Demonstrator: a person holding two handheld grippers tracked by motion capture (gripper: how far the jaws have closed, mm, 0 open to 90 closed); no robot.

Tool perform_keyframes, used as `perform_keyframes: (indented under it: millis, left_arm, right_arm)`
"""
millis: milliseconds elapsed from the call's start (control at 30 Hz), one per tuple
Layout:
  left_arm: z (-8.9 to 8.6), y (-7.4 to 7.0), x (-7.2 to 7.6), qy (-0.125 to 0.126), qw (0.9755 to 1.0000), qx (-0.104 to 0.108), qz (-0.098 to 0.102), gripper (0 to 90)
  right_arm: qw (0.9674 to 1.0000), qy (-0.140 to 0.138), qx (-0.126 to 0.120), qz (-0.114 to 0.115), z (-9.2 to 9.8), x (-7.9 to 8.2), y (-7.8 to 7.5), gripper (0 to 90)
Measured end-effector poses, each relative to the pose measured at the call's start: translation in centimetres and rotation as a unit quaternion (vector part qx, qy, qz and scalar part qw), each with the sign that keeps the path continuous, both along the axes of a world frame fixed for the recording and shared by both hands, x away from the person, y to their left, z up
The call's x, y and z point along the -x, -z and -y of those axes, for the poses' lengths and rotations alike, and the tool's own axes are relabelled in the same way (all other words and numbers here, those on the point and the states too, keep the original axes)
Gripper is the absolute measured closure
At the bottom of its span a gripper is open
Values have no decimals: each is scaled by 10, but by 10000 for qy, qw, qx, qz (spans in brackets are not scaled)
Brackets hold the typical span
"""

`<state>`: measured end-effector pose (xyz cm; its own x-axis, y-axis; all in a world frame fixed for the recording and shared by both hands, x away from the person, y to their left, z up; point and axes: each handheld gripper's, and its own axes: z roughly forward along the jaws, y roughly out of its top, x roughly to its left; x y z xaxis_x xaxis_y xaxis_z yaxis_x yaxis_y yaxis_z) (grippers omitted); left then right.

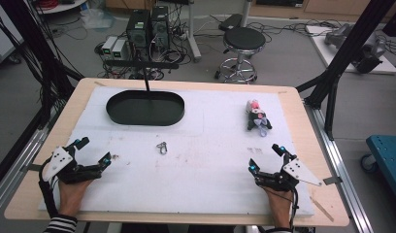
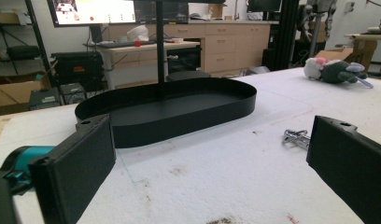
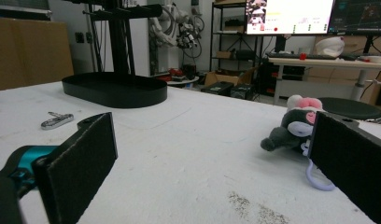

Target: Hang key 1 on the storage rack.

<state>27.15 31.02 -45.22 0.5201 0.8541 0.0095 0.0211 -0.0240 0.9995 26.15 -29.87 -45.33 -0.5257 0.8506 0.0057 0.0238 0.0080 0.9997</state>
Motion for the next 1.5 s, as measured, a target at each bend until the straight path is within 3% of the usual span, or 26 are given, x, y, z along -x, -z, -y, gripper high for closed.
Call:
perform_keyframes:
  millis: [567, 800, 967, 1067, 1133, 1233, 1267, 1300, 1400, 1500]
  left_arm:
    - [1, 0, 1, 4, 10000, -36, 38, 17]
    - [1, 0, 1, 21, 10000, -4, 33, 17]
    - [0, 0, 1, 31, 10000, 2, 49, 17]
    - [0, 0, 1, 39, 10000, -8, 52, 17]
    - [0, 0, 1, 38, 10000, -11, 54, 17]
    - [0, 0, 1, 42, 10000, 3, 47, 17]
    - [0, 0, 1, 38, 10000, 2, 49, 17]
    - [0, 0, 1, 40, 10000, -8, 49, 17]
    - [1, 0, 1, 27, 10000, -3, 77, 17]
    - [1, 0, 1, 27, 10000, -8, 83, 17]
  right_arm:
    - [10000, 17, 10, -5, 0, 0, 0, 7]
    - [9999, 20, -120, -56, 2, -1, -1, 6]
    - [9999, 69, -51, -102, 2, -2, -1, 7]
    - [9996, 84, 78, -255, 2, -3, -4, 7]
    - [9992, 129, 180, -345, 3, -4, -11, 7]
    - [9993, 199, 164, -277, 6, -5, -24, 7]
    - [9989, 196, 232, -368, 7, -7, -36, 7]
    - [9989, 196, 232, -368, 7, -7, -36, 7]
    - [9979, 181, 473, -410, 8, -15, -61, 7]
    - [9971, 162, 608, -438, 7, -19, -74, 7]
